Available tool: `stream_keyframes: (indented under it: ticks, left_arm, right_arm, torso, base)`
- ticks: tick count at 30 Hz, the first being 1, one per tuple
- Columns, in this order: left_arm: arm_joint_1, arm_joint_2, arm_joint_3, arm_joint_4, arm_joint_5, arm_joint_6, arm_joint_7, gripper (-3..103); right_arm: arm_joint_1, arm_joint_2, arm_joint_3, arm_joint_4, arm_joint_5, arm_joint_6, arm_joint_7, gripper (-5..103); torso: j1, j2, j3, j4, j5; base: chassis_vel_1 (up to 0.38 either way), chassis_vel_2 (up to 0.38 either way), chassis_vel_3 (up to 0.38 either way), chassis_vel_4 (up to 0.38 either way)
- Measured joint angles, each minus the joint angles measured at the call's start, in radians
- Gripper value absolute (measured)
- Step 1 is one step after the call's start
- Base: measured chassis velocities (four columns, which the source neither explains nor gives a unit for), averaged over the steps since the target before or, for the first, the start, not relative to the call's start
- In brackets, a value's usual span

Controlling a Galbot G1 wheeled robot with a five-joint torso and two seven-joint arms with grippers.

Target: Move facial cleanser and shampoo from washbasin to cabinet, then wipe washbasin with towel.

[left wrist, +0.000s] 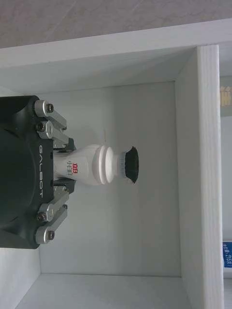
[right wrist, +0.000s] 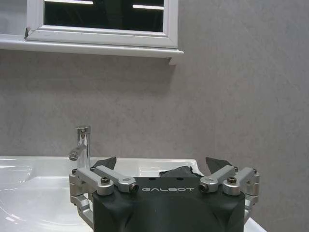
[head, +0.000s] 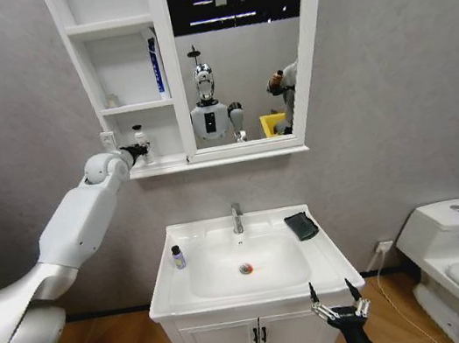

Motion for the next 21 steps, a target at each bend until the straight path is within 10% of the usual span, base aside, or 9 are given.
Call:
stream_keyframes:
  ticks: [21]
  left_arm:
    - [0.063, -0.015, -0.041, -0.05, 0.123, -0.058, -0.022, 98]
  right_arm:
    - [-0.002, 0.008, -0.013, -0.042, -0.007, 0.022, -0.001, 100]
  torso:
    - [0.0, 0.0, 0.0, 0.0, 0.0]
  base:
    - [0.0, 0.0, 0.0, 0.0]
